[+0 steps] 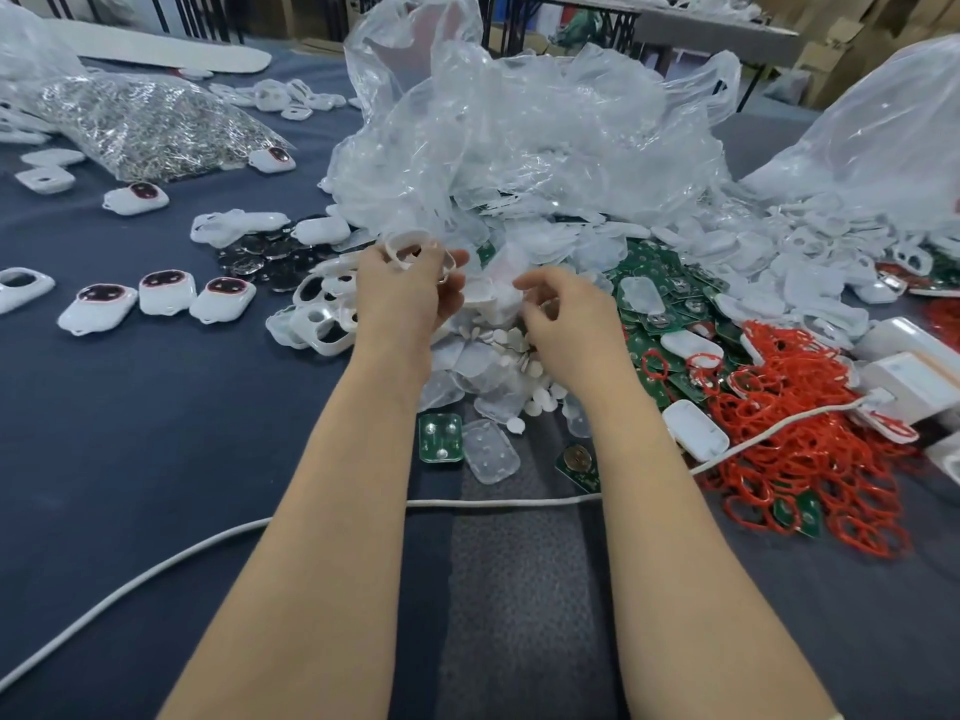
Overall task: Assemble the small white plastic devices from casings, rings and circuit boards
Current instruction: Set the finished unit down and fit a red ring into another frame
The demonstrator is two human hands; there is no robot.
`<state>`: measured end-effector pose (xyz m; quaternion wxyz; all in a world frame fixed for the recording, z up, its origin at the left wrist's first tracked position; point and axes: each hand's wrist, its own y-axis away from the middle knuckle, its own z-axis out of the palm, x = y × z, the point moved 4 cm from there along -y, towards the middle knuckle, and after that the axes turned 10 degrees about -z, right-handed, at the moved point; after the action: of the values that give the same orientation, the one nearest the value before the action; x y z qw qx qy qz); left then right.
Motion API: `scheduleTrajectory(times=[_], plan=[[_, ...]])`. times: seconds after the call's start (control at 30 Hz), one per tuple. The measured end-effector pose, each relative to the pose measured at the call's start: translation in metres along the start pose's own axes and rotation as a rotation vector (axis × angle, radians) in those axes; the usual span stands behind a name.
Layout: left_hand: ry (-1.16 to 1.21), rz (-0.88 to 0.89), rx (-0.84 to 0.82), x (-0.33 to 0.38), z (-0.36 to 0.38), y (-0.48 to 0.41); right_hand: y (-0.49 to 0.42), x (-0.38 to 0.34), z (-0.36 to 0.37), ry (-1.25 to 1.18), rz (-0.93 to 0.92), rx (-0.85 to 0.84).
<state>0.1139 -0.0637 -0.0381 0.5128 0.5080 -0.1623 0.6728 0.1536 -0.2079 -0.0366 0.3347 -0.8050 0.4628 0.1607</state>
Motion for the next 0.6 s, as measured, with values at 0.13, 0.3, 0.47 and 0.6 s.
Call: scheduleTrajectory(times=[0.13, 0.3, 0.47, 0.6], plan=[[-0.013, -0.011, -0.044, -0.002, 0.002, 0.001, 0.000, 0.005, -0.009, -0.125, 0.060, 0.139], [0.089, -0.021, -0.004, 0.002, 0.001, 0.001, 0.004, -0.011, -0.020, -0.179, 0.044, -0.028], [0.214, 0.087, 0.097, 0.013, -0.010, -0.002, 0.032, -0.050, -0.002, -0.061, 0.008, -0.805], [0.236, 0.081, 0.092, 0.014, -0.012, -0.005, 0.039, -0.070, 0.030, 0.383, -0.183, -0.873]])
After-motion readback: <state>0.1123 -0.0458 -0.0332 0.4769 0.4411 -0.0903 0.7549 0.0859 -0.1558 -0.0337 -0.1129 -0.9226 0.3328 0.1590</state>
